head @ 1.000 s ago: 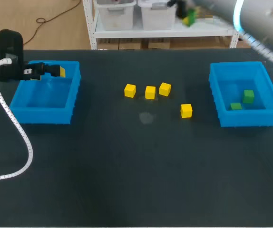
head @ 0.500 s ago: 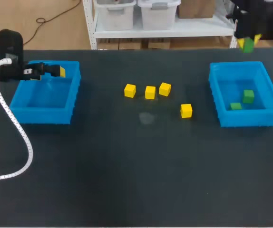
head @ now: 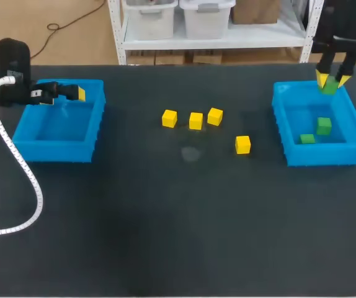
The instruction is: Put the green cubes in the right bin and the yellow cubes in the left bin.
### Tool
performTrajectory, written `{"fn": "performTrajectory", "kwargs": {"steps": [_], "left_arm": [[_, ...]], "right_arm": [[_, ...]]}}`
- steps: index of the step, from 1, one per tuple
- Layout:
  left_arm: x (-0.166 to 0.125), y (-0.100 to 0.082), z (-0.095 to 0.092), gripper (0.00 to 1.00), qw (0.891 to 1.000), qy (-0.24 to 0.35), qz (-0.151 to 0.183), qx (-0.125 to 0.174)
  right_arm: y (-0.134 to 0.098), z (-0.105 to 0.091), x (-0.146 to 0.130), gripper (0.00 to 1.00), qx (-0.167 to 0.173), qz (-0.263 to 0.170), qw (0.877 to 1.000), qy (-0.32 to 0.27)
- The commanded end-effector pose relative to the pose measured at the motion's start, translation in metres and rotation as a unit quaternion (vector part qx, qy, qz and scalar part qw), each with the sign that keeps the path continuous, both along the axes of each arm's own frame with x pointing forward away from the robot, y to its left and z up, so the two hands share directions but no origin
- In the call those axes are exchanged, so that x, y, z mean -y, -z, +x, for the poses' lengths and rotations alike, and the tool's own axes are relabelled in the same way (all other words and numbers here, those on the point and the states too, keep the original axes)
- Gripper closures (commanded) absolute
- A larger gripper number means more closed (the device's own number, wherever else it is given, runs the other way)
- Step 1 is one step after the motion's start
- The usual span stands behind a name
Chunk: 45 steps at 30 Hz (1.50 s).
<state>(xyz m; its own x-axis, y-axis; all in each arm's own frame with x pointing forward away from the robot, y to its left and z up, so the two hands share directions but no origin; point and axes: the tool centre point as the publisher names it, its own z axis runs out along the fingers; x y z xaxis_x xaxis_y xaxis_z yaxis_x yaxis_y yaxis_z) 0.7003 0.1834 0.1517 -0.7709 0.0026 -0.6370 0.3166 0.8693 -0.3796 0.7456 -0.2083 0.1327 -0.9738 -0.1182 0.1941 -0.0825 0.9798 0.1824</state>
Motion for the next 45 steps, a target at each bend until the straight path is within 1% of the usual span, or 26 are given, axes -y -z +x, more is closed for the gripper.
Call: {"fn": "performTrajectory", "kwargs": {"steps": [1,2,5,35,38,40,41,44,45], "left_arm": [[-0.001,0.002,-0.001,0.00,1.000,0.001,-0.003,0.003],[-0.001,0.002,-0.001,0.00,1.000,0.001,-0.003,0.003],[-0.001,0.002,-0.001,0.00,1.000,0.001,-0.003,0.003],[-0.001,0.002,-0.001,0.00,1.000,0.001,-0.003,0.003],[-0.003,0.003,-0.004,0.00,1.000,-0.009,-0.001,-0.003],[-0.003,0.002,-0.004,0.00,1.000,-0.010,0.008,-0.009],[-0.002,0.002,-0.004,0.00,1.000,-0.010,0.016,-0.017],[0.003,0.001,0.004,0.00,0.997,0.004,0.060,-0.039],[0.005,-0.001,0.007,0.00,0.997,0.011,0.073,-0.038]], "right_arm": [[-0.001,-0.007,-0.008,0.03,0.439,0.012,0.896,0.066],[-0.001,-0.007,-0.009,0.00,0.439,0.014,0.896,0.064],[-0.002,-0.007,-0.012,0.00,0.442,0.013,0.896,0.051],[-0.002,-0.007,-0.012,0.00,0.442,0.013,0.896,0.051],[-0.002,-0.007,-0.012,0.00,0.442,0.013,0.896,0.051],[-0.002,-0.007,-0.012,0.00,0.442,0.013,0.896,0.051],[-0.002,-0.007,-0.012,0.00,0.442,0.013,0.896,0.051],[-0.002,-0.007,-0.012,0.00,0.442,0.013,0.896,0.051],[-0.002,-0.007,-0.012,0.00,0.442,0.013,0.896,0.051]]}}
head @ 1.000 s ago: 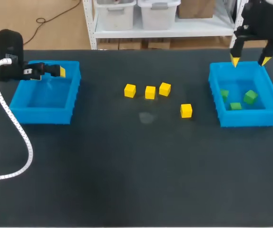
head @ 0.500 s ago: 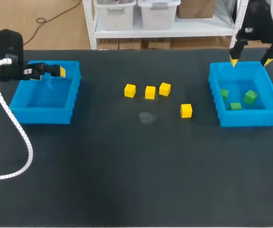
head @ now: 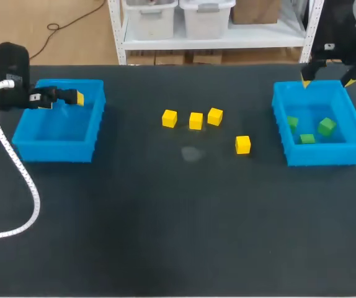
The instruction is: Put the green cubes in the right bin and the yellow cubes in the left bin.
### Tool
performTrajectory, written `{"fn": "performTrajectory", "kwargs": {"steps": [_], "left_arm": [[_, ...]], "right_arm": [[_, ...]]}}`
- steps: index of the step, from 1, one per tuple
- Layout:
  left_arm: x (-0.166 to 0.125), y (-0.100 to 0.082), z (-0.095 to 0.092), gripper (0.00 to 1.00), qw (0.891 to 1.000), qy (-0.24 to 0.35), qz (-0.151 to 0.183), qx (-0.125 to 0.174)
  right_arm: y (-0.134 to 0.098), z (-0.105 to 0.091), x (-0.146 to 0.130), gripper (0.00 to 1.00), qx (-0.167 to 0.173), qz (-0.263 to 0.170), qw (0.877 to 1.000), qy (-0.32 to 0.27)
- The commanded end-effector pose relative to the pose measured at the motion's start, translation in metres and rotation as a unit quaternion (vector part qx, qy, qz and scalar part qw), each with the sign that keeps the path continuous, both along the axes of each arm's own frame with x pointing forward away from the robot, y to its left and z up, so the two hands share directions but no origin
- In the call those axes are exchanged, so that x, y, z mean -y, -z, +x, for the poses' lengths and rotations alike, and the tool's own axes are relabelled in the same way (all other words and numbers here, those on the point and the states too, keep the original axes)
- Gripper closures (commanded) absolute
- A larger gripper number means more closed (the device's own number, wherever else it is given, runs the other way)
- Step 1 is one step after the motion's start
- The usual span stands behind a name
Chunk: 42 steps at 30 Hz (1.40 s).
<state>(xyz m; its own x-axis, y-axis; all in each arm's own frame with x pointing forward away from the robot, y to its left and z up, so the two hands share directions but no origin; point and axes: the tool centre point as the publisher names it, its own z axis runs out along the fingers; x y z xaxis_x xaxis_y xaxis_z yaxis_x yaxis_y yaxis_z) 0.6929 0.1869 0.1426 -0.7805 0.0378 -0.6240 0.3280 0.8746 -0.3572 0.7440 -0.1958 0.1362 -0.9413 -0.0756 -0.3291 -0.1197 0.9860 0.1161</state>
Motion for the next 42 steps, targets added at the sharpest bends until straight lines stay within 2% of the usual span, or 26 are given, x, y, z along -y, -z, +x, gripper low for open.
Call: {"fn": "performTrajectory", "kwargs": {"steps": [1,4,7,11,14,20,25,27,32,38,42], "left_arm": [[0.012,-0.012,0.019,0.00,0.997,0.011,0.070,-0.031],[0.025,-0.020,0.035,0.00,0.992,0.056,0.110,-0.038],[0.046,-0.029,0.056,0.00,0.981,0.112,0.149,-0.051],[0.080,-0.031,0.081,0.00,0.967,0.169,0.180,-0.065],[0.108,-0.026,0.092,0.00,0.957,0.207,0.191,-0.073],[0.155,-0.001,0.105,0.00,0.935,0.266,0.214,-0.100],[0.176,0.026,0.118,0.00,0.921,0.279,0.237,-0.134],[0.180,0.037,0.123,0.00,0.918,0.270,0.246,-0.156],[0.187,0.057,0.129,0.00,0.924,0.230,0.236,-0.193],[0.201,0.077,0.126,0.00,0.918,0.209,0.254,-0.220],[0.209,0.092,0.116,0.00,0.906,0.219,0.274,-0.235]], "right_arm": [[0.001,-0.006,0.001,0.00,0.190,0.021,0.981,0.023],[0.001,-0.006,0.001,0.00,0.190,0.021,0.981,0.023],[0.001,-0.006,0.001,0.00,0.190,0.021,0.981,0.023],[0.001,-0.006,0.001,0.00,0.190,0.021,0.981,0.023],[0.001,-0.006,0.001,0.00,0.190,0.021,0.981,0.023],[0.001,-0.006,0.001,0.00,0.190,0.021,0.981,0.023],[0.001,-0.006,0.001,0.00,0.190,0.021,0.981,0.023],[0.001,-0.006,0.001,0.00,0.190,0.021,0.981,0.023],[0.001,-0.006,0.001,0.00,0.190,0.021,0.981,0.023],[0.001,-0.006,0.001,0.00,0.190,0.021,0.981,0.023],[0.001,-0.006,0.001,0.00,0.190,0.021,0.981,0.023]]}}
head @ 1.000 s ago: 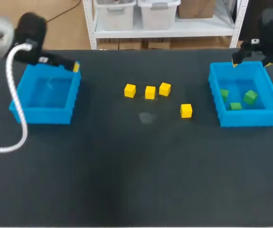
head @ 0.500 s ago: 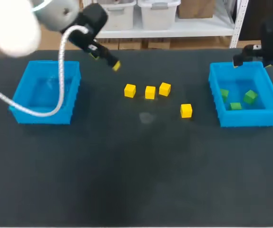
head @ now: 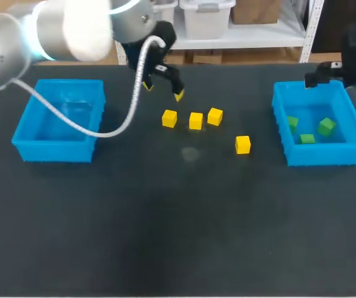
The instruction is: Put the green cubes in the right bin and the yellow cubes in the left bin.
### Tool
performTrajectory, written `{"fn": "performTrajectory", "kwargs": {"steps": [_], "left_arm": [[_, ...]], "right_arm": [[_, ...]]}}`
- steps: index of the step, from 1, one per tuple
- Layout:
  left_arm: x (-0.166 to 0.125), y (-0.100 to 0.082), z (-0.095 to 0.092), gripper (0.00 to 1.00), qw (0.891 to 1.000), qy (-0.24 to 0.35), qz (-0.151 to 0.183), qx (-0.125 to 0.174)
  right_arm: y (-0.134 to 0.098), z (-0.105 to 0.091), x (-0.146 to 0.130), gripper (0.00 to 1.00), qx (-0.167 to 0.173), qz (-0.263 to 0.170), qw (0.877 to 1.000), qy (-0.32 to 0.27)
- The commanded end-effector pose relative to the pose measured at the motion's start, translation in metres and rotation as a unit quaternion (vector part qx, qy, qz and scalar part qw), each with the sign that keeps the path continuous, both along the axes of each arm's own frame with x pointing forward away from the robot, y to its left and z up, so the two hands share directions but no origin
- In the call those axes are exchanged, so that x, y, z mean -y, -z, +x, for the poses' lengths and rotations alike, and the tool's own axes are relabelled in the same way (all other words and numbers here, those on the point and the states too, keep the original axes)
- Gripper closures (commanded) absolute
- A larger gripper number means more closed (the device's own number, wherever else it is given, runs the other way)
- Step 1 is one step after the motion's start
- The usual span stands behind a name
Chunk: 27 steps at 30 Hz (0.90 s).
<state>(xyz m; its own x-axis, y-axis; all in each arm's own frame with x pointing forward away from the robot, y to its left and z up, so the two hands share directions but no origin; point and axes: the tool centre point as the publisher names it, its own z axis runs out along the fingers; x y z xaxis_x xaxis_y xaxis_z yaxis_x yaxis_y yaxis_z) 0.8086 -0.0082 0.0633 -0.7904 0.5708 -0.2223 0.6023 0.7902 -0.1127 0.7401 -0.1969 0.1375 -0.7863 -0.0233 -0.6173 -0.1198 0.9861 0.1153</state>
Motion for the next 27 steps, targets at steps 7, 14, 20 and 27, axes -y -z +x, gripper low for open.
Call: {"fn": "performTrajectory", "kwargs": {"steps": [7,14,20,27], "left_arm": [[0.017,0.039,-0.016,0.00,0.989,0.022,0.100,-0.105],[0.010,0.062,-0.014,0.00,0.986,0.006,0.124,-0.115],[0.010,0.071,-0.008,0.00,0.985,-0.010,0.132,-0.112],[0.010,0.071,-0.008,1.00,0.982,-0.006,0.163,-0.095]], "right_arm": [[0.002,-0.002,0.000,0.00,0.027,0.002,1.000,0.005],[0.002,-0.002,0.000,0.00,0.027,0.002,1.000,0.005],[0.002,-0.002,0.000,0.00,0.027,0.002,1.000,0.005],[0.002,-0.002,0.000,0.00,0.027,0.002,1.000,0.005]]}}
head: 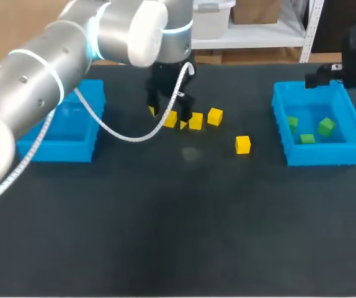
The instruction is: Put the green cubes in the right bin and the yellow cubes in the left bin.
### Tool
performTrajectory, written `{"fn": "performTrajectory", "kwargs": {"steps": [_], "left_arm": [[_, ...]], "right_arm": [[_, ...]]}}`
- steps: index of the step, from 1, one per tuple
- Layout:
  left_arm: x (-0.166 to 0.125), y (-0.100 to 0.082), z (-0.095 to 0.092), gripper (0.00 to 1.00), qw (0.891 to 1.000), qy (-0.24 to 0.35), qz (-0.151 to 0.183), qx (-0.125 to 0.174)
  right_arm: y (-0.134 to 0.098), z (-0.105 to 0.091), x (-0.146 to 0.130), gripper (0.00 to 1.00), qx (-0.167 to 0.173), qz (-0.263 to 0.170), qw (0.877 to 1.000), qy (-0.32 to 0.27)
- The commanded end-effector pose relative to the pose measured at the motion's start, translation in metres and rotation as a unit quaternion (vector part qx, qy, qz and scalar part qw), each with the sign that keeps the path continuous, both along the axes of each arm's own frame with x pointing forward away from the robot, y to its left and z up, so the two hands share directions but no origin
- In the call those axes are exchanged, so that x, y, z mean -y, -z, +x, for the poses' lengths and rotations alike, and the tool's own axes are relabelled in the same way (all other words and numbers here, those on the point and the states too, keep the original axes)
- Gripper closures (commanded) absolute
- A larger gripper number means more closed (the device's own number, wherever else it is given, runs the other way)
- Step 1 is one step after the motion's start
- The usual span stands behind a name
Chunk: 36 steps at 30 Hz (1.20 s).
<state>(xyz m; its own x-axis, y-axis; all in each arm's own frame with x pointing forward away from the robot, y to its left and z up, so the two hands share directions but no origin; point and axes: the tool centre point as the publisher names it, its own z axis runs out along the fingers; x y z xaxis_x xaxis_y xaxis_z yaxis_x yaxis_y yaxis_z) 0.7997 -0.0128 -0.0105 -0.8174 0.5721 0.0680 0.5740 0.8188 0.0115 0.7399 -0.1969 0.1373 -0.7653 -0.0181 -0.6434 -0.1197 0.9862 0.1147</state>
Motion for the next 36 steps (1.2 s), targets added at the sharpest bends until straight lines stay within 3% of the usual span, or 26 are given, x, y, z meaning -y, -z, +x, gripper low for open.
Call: {"fn": "performTrajectory", "kwargs": {"steps": [1,7,10,20,24,29,36], "left_arm": [[0.004,-0.002,0.000,1.00,0.999,0.011,0.030,-0.014],[-0.007,-0.009,-0.006,1.00,0.999,0.041,0.021,-0.021],[-0.018,-0.022,-0.007,1.00,0.999,0.047,0.019,-0.011],[-0.070,-0.123,0.003,1.00,0.992,-0.001,-0.046,0.117],[-0.098,-0.148,0.004,1.00,0.987,-0.036,-0.050,0.149],[-0.136,-0.155,-0.003,1.00,0.984,-0.076,-0.036,0.156],[-0.188,-0.144,-0.027,1.00,0.980,-0.135,-0.007,0.144]], "right_arm": [[0.002,-0.001,0.000,0.00,0.010,0.001,1.000,0.003],[0.002,-0.001,0.000,0.00,0.010,0.001,1.000,0.003],[0.002,-0.001,0.000,0.00,0.010,0.001,1.000,0.003],[0.002,-0.001,0.000,0.00,0.010,0.001,1.000,0.003],[0.002,-0.001,0.000,0.00,0.010,0.001,1.000,0.003],[0.002,-0.001,0.000,0.00,0.010,0.001,1.000,0.003],[0.002,-0.001,0.000,0.00,0.010,0.001,1.000,0.003]]}}
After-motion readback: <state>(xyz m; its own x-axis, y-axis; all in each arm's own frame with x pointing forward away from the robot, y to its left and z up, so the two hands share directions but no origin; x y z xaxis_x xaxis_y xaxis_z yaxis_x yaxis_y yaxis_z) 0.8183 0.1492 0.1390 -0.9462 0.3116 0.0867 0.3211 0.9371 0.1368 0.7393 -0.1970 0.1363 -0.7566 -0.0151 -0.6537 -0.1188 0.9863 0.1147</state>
